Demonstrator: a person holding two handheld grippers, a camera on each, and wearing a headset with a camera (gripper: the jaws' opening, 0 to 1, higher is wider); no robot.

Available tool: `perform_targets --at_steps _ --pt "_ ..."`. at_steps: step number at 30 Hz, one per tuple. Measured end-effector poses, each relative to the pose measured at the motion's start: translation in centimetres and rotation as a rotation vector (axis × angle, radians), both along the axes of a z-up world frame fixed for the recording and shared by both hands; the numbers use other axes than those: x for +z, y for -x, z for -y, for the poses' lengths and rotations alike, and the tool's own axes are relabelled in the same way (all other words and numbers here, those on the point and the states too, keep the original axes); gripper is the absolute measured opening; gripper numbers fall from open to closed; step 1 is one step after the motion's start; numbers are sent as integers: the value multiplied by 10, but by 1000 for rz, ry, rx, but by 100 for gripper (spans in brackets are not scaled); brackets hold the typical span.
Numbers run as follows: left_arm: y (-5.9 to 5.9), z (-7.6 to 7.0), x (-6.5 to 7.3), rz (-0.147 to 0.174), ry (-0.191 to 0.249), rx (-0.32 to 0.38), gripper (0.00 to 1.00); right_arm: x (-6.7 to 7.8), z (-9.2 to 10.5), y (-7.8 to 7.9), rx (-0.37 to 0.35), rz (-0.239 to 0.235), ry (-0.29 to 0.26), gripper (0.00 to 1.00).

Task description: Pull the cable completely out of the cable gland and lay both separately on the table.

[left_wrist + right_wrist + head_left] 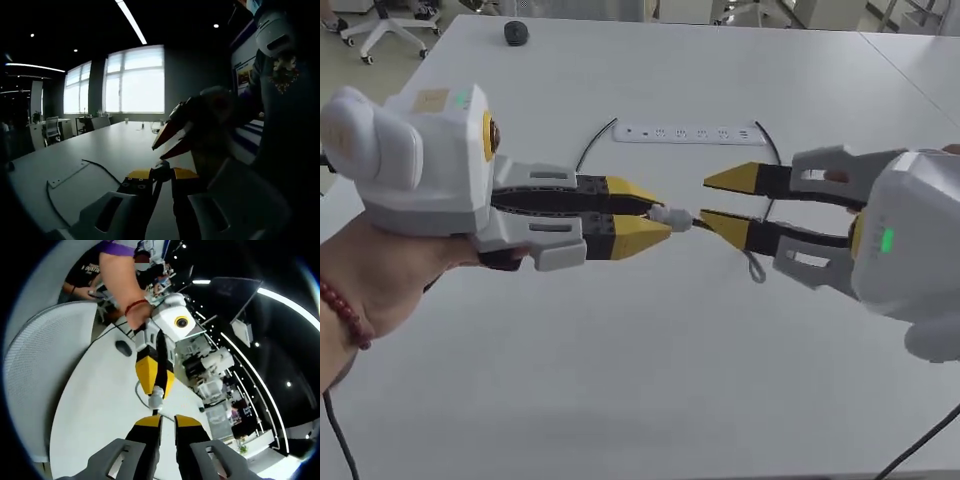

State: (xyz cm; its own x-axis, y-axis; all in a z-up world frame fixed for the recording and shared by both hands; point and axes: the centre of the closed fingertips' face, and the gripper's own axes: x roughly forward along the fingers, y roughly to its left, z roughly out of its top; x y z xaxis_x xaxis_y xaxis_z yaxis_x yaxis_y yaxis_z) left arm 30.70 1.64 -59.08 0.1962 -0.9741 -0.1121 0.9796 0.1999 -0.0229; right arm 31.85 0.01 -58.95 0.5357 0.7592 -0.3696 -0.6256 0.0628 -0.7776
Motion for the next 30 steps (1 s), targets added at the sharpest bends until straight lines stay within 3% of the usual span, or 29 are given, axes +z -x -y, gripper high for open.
perform_targets --at_steps 4,6,16,23,30 --pt "-1 -3 -1 4 -5 7 15 -3 -2 8 18 -7 6 6" --pt "-2 -4 0 4 -1 10 15 -8 -4 11 21 -52 7 10" --pt "-2 -4 0 13 -5 8 15 -16 -12 10 25 -52 48 1" --pt "-3 -4 -3 20 -16 10 15 -15 -12 10 30 -21 71 0" --pt "-5 -3 -7 40 -46 13 15 -19 -10 8 12 -25 87 0"
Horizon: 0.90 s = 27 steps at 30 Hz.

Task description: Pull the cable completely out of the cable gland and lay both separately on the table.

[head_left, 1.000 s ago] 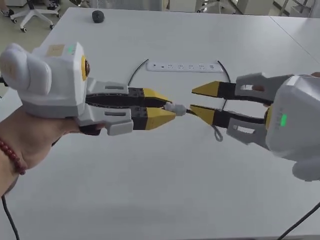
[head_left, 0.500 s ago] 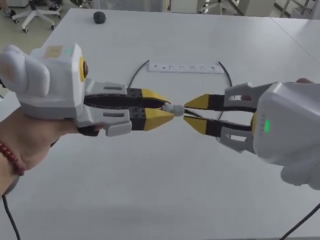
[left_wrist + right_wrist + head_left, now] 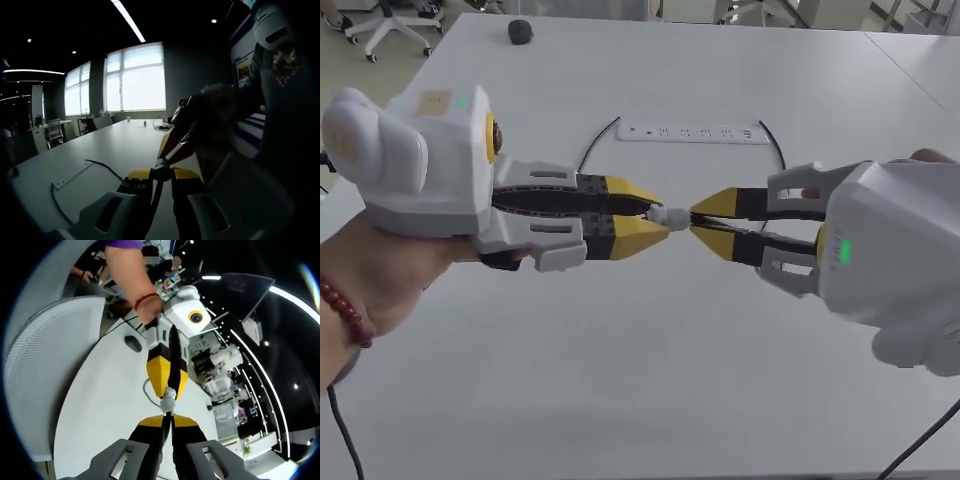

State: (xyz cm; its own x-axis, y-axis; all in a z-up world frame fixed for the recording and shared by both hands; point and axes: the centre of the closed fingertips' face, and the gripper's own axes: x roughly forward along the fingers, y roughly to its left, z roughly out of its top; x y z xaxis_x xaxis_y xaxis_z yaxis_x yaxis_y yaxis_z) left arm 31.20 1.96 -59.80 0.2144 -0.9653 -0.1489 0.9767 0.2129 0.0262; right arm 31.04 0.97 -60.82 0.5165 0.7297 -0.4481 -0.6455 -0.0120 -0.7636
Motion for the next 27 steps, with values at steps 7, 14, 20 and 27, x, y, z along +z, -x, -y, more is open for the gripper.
perform_targets --at_steps 7,14,20,27 --pt "-2 -3 -3 9 -18 6 15 -7 10 -5 -33 -20 10 0" --pt "-5 -6 -8 13 -42 10 15 -21 25 -11 -75 -57 36 0" --pt "-10 -11 -17 16 -65 14 15 -45 43 -20 -134 -99 74 0" --pt "-15 -12 -27 17 -83 14 15 -85 61 -26 -179 -142 156 0"
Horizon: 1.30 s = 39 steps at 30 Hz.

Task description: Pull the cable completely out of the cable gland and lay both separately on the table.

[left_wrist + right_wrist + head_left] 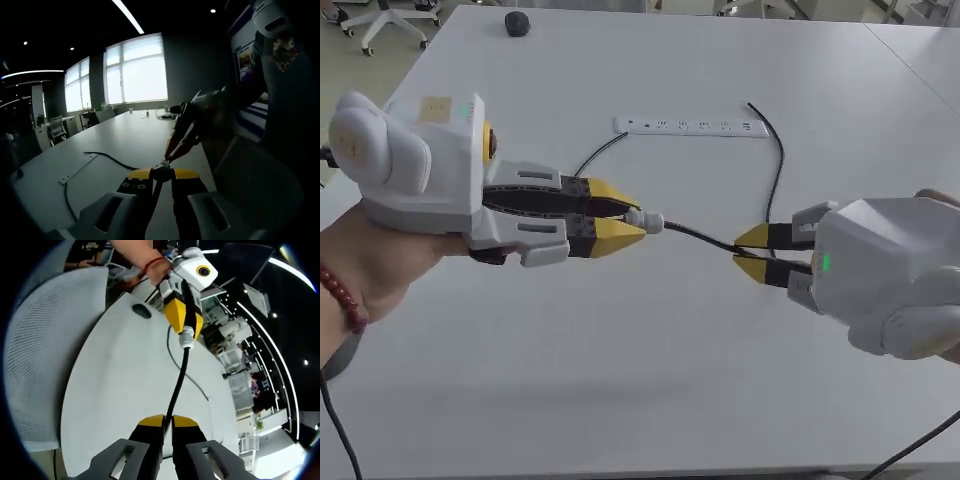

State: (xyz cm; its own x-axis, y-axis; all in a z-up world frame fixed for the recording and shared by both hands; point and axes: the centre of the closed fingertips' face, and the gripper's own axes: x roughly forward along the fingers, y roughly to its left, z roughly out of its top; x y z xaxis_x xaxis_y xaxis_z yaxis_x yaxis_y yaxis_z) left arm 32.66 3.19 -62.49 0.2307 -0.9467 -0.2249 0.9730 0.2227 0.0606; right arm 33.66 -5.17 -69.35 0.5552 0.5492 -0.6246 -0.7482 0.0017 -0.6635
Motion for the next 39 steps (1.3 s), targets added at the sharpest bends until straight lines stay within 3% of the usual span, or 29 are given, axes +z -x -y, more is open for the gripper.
perform_targets --at_steps 1,9,18,20,21,23,30,39 --pt "1 2 1 3 3 -8 15 -9 4 1 -14 -35 10 0" --pt "-3 8 -3 8 -14 -18 15 -42 25 -10 -53 -68 82 0" --pt "-3 10 0 19 -12 -22 15 -82 57 -18 -147 -179 140 0" --pt "-4 11 3 20 -4 -22 15 -85 58 -19 -145 -179 146 0" --pt "-4 12 4 19 2 -22 15 -90 59 -18 -158 -206 144 0" --pt "-4 12 5 23 2 -19 15 -94 62 -20 -163 -206 155 0" --pt "-3 13 7 23 9 -18 15 -109 74 -21 -221 -275 157 0" --pt "-2 14 3 16 1 -18 15 -110 75 -22 -241 -293 128 0"
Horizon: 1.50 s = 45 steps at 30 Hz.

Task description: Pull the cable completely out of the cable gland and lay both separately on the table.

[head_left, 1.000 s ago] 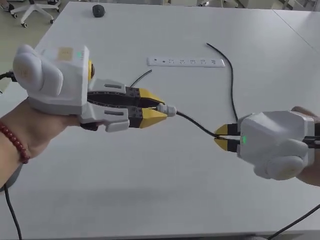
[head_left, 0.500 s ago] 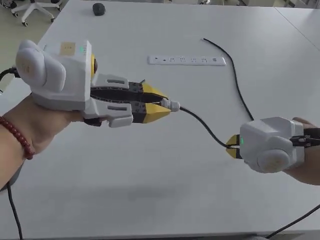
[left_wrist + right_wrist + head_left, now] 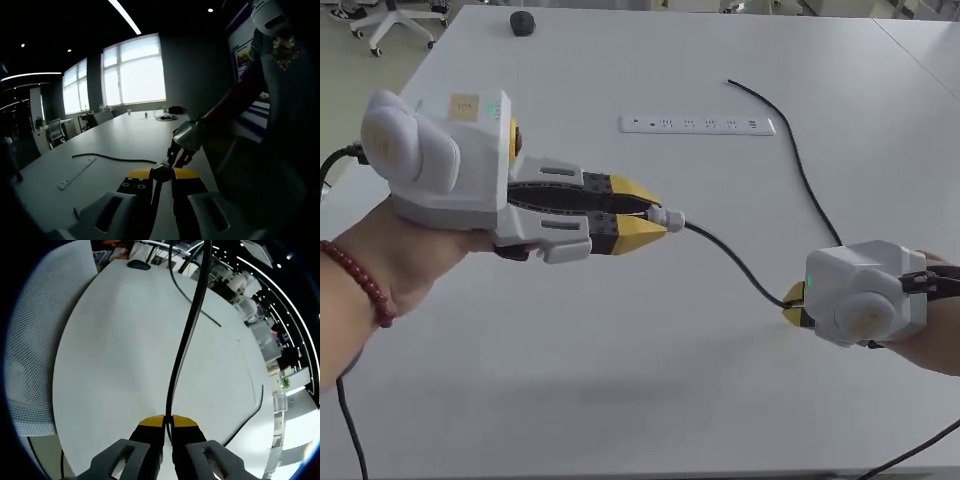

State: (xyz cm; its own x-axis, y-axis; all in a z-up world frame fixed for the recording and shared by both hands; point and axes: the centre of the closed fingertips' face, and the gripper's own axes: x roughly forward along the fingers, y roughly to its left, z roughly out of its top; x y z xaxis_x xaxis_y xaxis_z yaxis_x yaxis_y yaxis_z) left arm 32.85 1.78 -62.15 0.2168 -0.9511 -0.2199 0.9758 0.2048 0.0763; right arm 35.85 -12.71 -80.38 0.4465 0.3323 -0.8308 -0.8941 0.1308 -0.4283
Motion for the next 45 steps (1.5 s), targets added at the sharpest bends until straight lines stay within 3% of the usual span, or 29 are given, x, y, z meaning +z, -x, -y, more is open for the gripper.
perform_targets --at_steps 6,14,22,26,28,34,39,43,45 --pt "-2 -4 7 2 16 12 15 -3 8 -3 -27 -12 1 0" --pt "0 -4 1 -2 -3 15 15 -7 11 -1 -37 -33 12 0" --pt "-1 -4 1 0 -5 19 15 -4 12 2 -67 -50 -46 2" --pt "-1 -2 -1 0 -12 16 15 2 1 6 -79 -53 -102 19" --pt "-1 -1 -2 -1 -15 16 15 7 -6 9 -72 -55 -128 18" --pt "-3 0 -6 4 -33 23 15 54 -40 10 -41 16 -255 17" --pt "-4 -1 -8 4 -45 28 15 106 -74 15 14 84 -392 14" --pt "-4 -1 -10 1 -51 29 15 141 -95 22 40 113 -470 17" --pt "-4 -1 -12 -2 -53 29 15 150 -103 25 61 125 -485 23"
